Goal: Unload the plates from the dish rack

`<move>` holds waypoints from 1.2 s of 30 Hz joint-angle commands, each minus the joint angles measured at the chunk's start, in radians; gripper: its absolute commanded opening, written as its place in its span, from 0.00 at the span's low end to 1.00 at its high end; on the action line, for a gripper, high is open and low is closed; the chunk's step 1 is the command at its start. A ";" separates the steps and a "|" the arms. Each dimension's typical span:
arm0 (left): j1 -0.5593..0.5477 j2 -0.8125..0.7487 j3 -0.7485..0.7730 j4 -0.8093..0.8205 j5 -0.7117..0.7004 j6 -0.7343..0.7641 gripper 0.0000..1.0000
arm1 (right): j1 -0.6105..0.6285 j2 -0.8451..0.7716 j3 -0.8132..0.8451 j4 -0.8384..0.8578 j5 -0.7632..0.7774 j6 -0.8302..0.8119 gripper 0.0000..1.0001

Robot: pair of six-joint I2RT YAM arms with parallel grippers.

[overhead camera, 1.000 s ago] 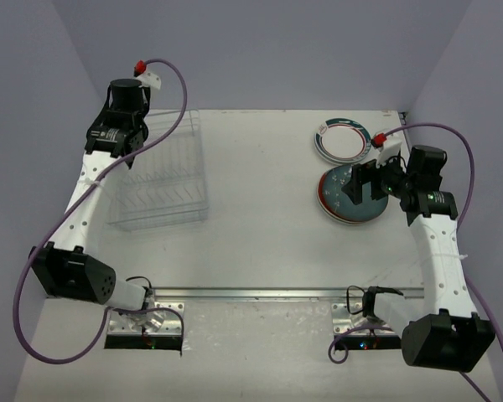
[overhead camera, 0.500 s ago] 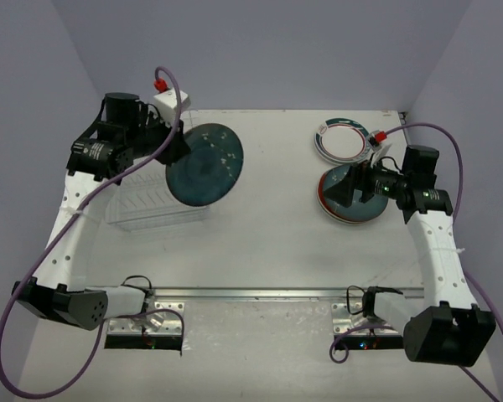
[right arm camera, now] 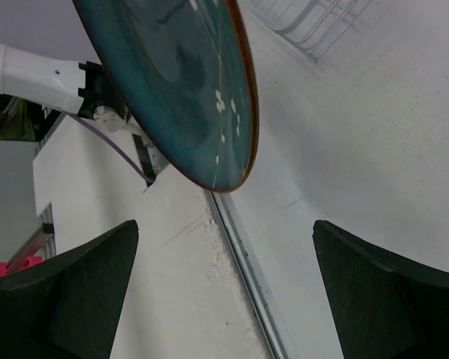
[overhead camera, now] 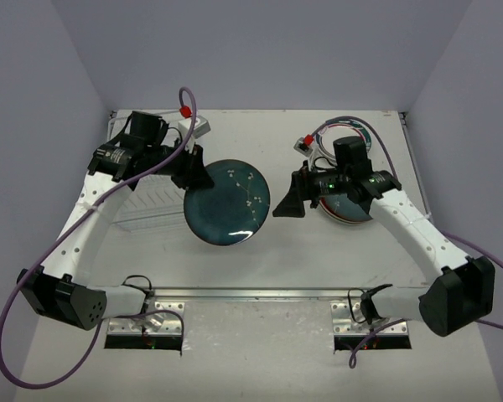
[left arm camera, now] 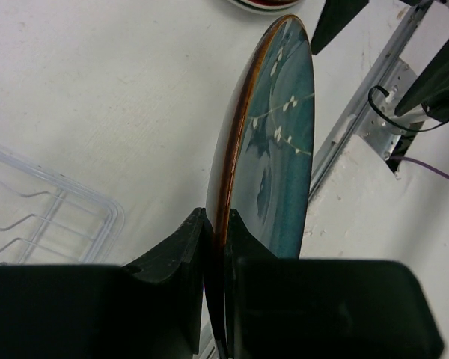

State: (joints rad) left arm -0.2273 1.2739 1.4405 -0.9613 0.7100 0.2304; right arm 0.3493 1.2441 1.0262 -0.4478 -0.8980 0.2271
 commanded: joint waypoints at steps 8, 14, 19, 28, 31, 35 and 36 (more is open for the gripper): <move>-0.043 -0.034 0.027 0.099 0.147 -0.010 0.00 | 0.092 0.206 0.149 0.144 0.031 0.151 0.82; -0.044 -0.032 0.026 0.098 0.151 -0.009 0.00 | 0.109 0.217 0.148 0.173 -0.010 0.178 0.46; -0.046 -0.032 0.016 0.119 0.140 -0.027 0.09 | 0.118 0.185 0.118 0.191 -0.036 0.238 0.00; -0.041 -0.054 0.073 0.167 -0.315 -0.094 1.00 | -0.169 0.041 -0.026 0.177 -0.136 0.284 0.00; -0.033 -0.054 0.088 0.182 -0.444 -0.106 1.00 | -0.370 -0.010 -0.076 0.111 -0.185 0.225 0.00; -0.027 -0.054 0.083 0.200 -0.477 -0.117 1.00 | -0.626 -0.032 -0.088 -0.046 -0.241 0.057 0.00; -0.027 -0.054 0.079 0.202 -0.471 -0.119 1.00 | -0.675 -0.028 -0.086 -0.076 -0.245 0.018 0.00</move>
State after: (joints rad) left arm -0.2607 1.2408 1.4921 -0.8226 0.3293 0.1396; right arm -0.1586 1.2811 0.9127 -0.4516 -0.9457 0.3945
